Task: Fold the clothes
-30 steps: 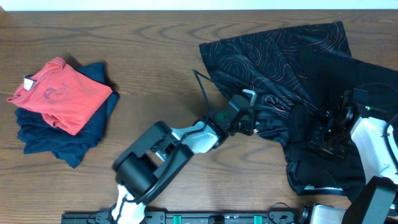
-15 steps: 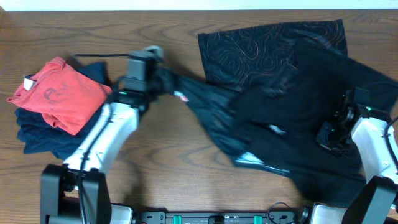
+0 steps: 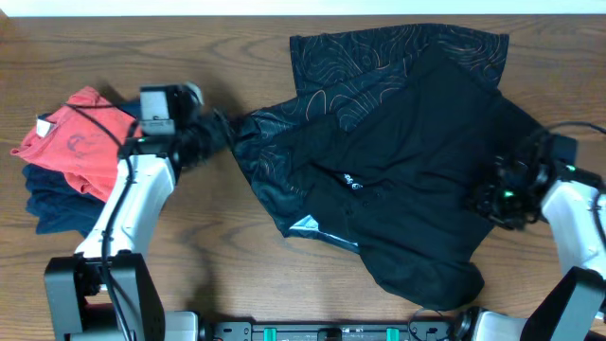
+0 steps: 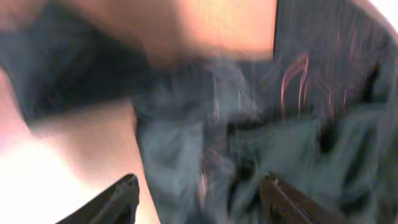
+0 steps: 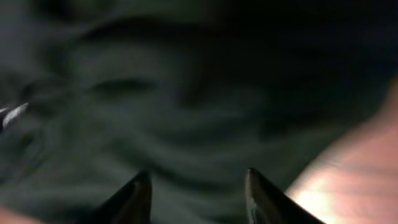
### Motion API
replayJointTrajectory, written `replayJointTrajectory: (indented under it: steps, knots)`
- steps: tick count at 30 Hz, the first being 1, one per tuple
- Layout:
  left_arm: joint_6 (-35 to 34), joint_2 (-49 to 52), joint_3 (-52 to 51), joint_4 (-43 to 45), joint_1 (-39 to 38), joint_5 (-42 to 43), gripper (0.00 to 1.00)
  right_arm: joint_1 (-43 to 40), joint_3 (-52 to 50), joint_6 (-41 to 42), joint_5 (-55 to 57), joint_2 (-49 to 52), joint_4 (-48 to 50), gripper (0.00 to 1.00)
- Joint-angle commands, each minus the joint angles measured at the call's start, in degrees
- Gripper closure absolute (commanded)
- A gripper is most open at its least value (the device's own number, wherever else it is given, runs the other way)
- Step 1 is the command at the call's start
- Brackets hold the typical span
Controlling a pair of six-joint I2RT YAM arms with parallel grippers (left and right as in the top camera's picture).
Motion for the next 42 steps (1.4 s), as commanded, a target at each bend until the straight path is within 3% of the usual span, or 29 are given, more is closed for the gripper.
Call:
replayJointTrajectory:
  steps: [1,5,8,12,21,26,28,29,30,31,32,36,40,42]
  knots:
    - [0.5,-0.6,0.5,-7.4,-2.9,5.0,0.35,6.6,0.1,-6.5,-9.5,-0.8,0.7,0.43]
    - [0.5,-0.2,-0.3,-16.2,-6.7,5.0,0.34,16.0,0.1,-6.5,-8.0,-0.8,3.0,0.27]
    - [0.5,-0.2,-2.5,-16.6,-9.6,4.5,0.34,23.7,0.1,-6.5,-5.0,-0.8,5.9,0.12]
    - [0.5,0.1,-4.9,-16.4,-12.2,1.5,0.3,32.3,0.1,-6.7,-1.6,-0.8,9.7,0.02]
    - [-8.5,0.1,-10.5,-11.0,-13.6,1.3,0.29,44.9,0.0,-7.1,6.4,0.4,20.9,0.01]
    - [-11.8,0.1,-13.8,-6.7,-13.6,1.3,0.29,48.1,0.0,-7.2,6.5,4.1,21.3,0.01]
    - [-13.8,0.1,-15.3,-4.6,-13.6,1.3,0.29,48.9,0.0,-7.1,6.5,6.2,21.3,0.09]
    - [-14.2,0.1,-16.0,-3.6,-13.6,1.3,0.29,49.2,0.0,-7.1,6.5,7.3,21.3,0.25]
    - [-14.2,0.1,-16.5,-2.6,-13.6,1.3,0.29,49.4,0.0,-7.1,6.9,8.1,21.3,0.5]
    - [-14.2,0.1,-16.9,-1.7,-13.6,1.3,0.29,49.4,0.0,-7.1,7.6,8.7,21.4,0.84]
    - [-14.2,0.1,-17.3,-0.6,-13.7,1.3,0.3,49.3,0.0,-6.4,8.7,8.9,21.2,0.99]
    - [-14.2,0.2,-18.7,4.1,-15.1,1.3,0.39,48.0,0.6,-0.8,14.3,7.7,20.7,0.99]
    - [-14.2,0.2,-19.6,8.2,-17.4,0.8,0.4,45.2,1.5,0.6,16.7,3.7,19.0,0.99]
    - [-14.2,0.4,-19.6,9.1,-18.4,-0.5,0.51,43.4,1.7,0.6,17.0,1.7,18.0,0.99]
